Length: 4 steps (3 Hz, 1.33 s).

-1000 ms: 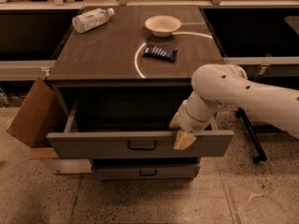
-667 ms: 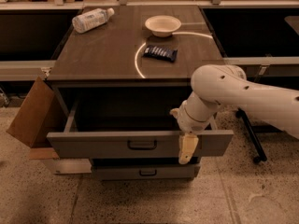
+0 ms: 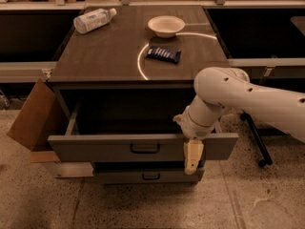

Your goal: Open top drawer

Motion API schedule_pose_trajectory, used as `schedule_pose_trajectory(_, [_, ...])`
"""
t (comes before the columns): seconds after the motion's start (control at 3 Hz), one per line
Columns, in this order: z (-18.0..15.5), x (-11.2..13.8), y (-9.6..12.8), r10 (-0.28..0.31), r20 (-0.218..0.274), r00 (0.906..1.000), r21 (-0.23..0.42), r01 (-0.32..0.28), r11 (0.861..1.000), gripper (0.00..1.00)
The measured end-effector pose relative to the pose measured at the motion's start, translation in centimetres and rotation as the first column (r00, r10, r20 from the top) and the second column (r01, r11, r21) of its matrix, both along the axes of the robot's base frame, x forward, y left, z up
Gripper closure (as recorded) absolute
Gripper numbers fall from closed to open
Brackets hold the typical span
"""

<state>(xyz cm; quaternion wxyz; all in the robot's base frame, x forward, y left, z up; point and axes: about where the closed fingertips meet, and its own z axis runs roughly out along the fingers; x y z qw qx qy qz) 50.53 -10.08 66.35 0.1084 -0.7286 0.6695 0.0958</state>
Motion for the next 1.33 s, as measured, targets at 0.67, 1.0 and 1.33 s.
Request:
schedule_pose_trajectory(0.67, [-0.6,-4.5,-1.6,-0.051,-0.089,0.9947,-0.011,0.051,0.999,0.17])
schedule_pose_trajectory(1.0, [-0.5,-5.7,-2.3,-0.069,-0.099,0.9927,-0.016,0.067,0.998,0.4])
schedule_pose_trajectory(1.33, [-0.5,-5.8,-2.4,-0.07,-0.099,0.9926,-0.013,0.069,0.998,0.63])
